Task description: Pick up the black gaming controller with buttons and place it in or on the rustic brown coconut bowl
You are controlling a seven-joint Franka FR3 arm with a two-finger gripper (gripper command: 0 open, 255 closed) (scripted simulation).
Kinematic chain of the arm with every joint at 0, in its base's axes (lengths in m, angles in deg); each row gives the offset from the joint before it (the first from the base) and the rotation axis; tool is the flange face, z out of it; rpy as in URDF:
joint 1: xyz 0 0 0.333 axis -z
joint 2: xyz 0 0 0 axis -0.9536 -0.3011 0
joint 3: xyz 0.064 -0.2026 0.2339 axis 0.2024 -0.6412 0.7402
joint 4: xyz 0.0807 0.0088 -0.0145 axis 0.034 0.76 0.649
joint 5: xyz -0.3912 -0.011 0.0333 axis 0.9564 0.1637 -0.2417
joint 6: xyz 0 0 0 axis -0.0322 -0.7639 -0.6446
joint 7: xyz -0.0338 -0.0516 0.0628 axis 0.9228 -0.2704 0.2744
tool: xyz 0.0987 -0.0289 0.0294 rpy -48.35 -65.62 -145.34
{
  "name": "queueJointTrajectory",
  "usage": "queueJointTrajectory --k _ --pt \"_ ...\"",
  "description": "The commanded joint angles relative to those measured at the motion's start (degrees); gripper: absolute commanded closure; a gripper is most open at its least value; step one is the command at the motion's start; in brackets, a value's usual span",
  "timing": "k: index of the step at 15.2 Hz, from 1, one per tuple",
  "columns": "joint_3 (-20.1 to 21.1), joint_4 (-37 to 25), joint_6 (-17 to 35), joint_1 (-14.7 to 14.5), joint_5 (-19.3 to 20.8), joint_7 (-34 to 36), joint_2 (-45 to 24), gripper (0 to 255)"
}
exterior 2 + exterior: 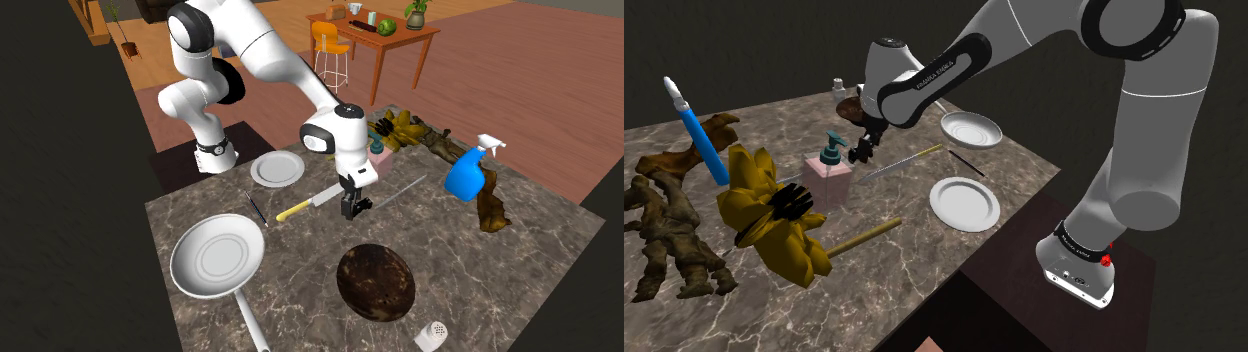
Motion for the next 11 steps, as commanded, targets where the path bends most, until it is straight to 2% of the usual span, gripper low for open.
queueJointTrajectory --k 1,2,11 --pt "0.0 0.0 0.0 0.0 0.0 0.0 0.0 0" --pt "0.0 0.0 0.0 0.0 0.0 0.0 0.0 255" --pt "0.0 0.0 0.0 0.0 0.0 0.0 0.0 255"
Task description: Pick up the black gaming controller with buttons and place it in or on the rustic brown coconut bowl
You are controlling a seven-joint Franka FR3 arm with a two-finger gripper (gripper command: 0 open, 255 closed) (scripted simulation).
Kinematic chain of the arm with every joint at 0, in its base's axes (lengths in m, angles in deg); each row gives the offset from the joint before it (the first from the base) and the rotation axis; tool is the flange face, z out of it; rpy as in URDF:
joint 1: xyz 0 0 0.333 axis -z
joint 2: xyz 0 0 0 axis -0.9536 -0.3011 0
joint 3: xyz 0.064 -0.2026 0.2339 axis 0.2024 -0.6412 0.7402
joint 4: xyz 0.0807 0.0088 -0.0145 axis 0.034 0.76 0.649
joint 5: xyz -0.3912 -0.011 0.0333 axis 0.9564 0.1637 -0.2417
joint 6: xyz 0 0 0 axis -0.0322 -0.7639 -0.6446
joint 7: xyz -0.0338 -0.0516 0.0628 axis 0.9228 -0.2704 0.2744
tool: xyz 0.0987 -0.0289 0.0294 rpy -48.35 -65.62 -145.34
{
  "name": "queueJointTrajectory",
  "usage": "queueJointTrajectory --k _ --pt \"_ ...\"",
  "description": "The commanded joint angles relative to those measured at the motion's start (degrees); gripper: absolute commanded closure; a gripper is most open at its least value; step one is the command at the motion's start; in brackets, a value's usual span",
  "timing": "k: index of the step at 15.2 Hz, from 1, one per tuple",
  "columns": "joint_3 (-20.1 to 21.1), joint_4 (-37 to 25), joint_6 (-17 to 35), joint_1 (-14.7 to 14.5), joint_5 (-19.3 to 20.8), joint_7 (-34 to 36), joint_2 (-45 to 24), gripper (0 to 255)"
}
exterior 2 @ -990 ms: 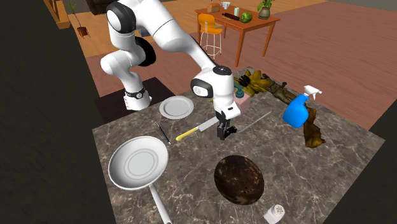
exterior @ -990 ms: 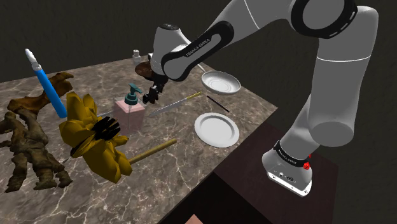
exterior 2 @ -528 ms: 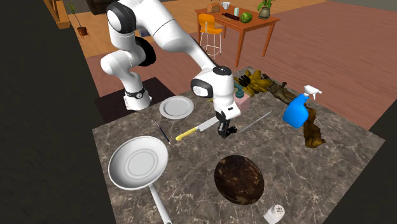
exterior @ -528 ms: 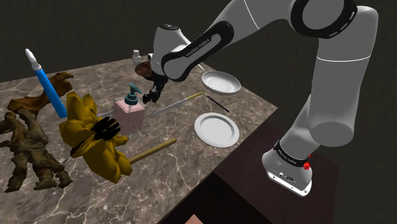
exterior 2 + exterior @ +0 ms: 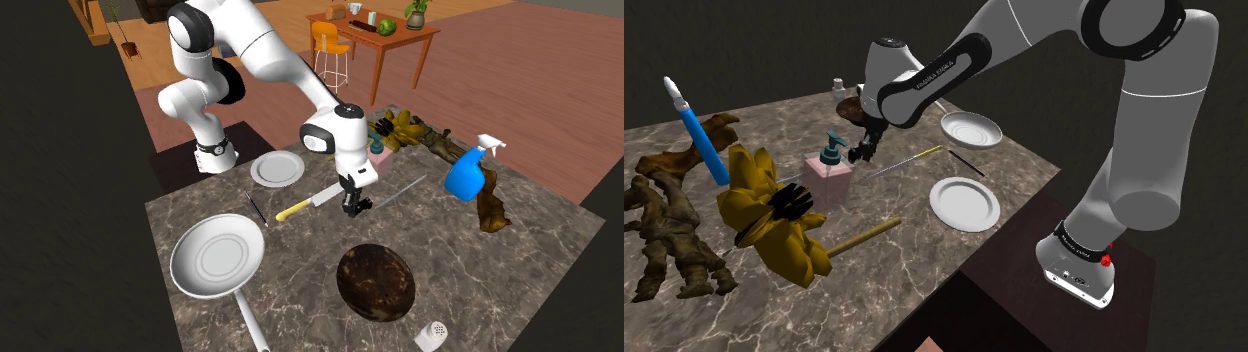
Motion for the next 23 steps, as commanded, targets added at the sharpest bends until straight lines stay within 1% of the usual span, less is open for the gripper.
queueJointTrajectory --k 1,12,23 --pt "0.1 -0.1 -0.6 0.0 -0.1 -0.1 0.5 255" --pt "0.7 -1.7 -7.5 0.5 -1.2 -0.9 5.8 255" --pt "1.0 -4.8 -14.6 0.7 -2.1 -1.5 9.9 255"
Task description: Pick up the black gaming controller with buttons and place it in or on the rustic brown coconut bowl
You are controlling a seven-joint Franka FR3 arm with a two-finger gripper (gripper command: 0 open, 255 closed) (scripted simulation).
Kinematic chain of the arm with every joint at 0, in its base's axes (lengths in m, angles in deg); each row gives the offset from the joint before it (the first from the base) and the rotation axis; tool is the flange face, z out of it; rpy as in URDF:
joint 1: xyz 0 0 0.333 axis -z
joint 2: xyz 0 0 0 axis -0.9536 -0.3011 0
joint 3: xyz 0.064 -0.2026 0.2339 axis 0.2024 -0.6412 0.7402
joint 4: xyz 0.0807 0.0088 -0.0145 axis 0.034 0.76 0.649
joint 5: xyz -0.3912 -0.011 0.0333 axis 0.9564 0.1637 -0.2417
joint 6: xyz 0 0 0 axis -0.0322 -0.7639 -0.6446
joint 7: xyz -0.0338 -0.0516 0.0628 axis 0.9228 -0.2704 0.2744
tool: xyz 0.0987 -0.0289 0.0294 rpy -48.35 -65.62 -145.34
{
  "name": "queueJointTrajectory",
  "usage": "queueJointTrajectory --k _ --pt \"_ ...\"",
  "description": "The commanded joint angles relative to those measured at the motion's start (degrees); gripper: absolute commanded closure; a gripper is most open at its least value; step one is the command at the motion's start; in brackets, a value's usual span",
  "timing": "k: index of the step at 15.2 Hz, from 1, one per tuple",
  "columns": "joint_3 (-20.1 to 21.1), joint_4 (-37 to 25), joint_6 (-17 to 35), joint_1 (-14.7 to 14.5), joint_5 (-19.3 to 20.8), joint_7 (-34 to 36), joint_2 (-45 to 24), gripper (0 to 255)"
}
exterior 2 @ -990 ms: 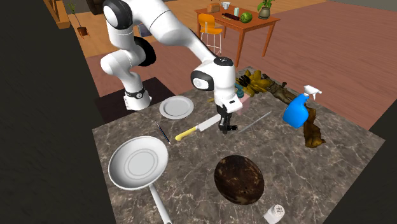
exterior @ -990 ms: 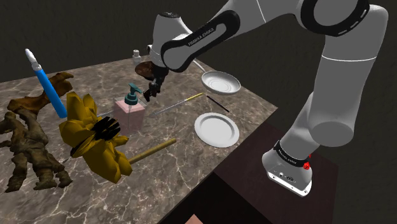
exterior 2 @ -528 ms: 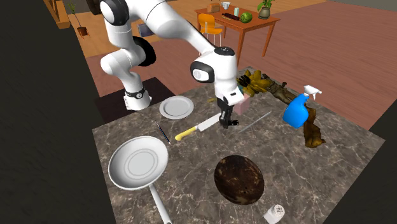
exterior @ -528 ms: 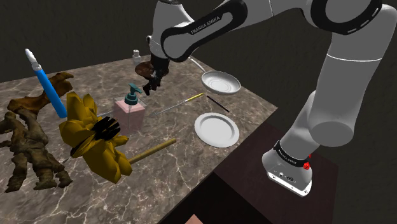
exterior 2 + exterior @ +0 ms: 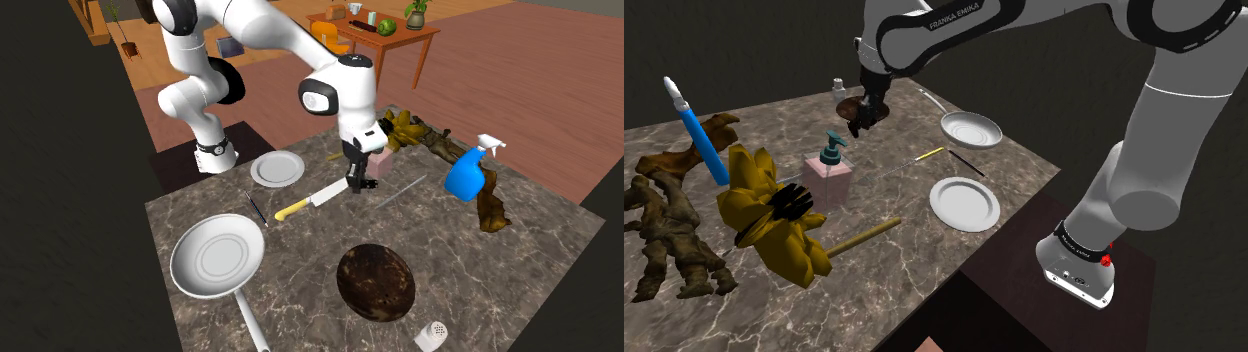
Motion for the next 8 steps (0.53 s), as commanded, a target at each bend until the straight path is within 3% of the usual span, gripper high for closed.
queueJointTrajectory --k 1,8 --pt "-0.3 -1.9 -1.0 0.7 -0.2 -1.2 -0.8 255" --pt "-2.2 -16.2 -5.8 5.0 -1.4 -8.4 -10.4 255"
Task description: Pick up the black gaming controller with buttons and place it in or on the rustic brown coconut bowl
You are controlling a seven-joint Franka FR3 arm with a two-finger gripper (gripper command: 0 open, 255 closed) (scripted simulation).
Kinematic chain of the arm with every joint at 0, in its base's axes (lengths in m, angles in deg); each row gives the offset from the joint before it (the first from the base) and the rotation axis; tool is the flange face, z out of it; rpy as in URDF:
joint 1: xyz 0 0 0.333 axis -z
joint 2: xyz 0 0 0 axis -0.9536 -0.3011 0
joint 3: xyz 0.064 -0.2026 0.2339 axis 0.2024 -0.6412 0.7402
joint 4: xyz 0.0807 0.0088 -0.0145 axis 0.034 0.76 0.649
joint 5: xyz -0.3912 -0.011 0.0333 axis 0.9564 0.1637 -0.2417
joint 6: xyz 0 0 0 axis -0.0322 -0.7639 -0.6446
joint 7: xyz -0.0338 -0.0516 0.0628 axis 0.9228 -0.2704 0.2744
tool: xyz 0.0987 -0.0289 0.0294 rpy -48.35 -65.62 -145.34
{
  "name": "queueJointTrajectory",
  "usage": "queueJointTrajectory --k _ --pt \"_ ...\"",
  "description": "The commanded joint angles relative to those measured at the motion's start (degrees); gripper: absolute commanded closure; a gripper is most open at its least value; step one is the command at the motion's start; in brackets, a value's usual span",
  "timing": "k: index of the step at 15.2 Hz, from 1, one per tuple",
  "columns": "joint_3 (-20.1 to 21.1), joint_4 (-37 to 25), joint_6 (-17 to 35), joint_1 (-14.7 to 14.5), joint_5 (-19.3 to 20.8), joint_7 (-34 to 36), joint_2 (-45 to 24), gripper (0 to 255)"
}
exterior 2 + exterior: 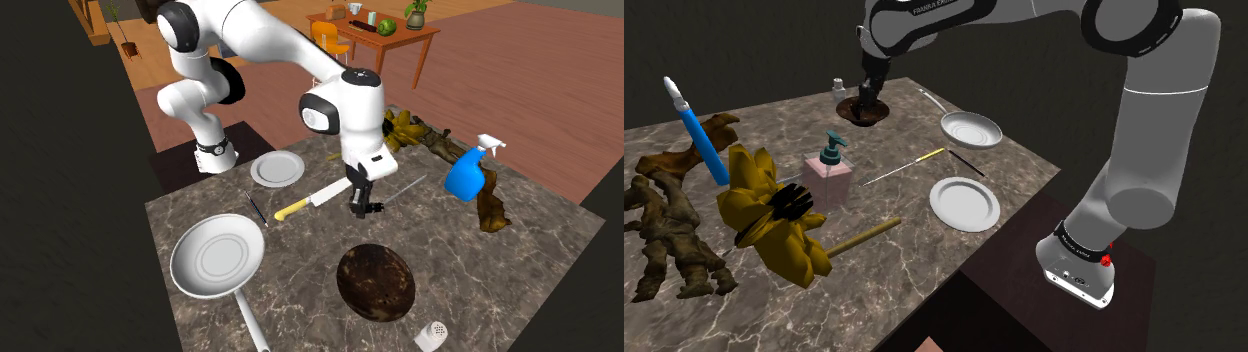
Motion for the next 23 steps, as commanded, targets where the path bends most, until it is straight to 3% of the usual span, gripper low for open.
queueJointTrajectory --k 1,6,11,23 --pt "-0.4 -5.1 -1.8 1.2 -0.3 -1.9 -3.3 255" --pt "-1.2 -19.9 -7.5 4.0 -0.9 -6.2 -12.6 255" --pt "-1.7 -40.5 -16.0 6.3 -1.3 -9.6 -24.7 255" --pt "-1.8 -34.0 -7.9 6.4 -1.3 -9.7 -26.3 255"
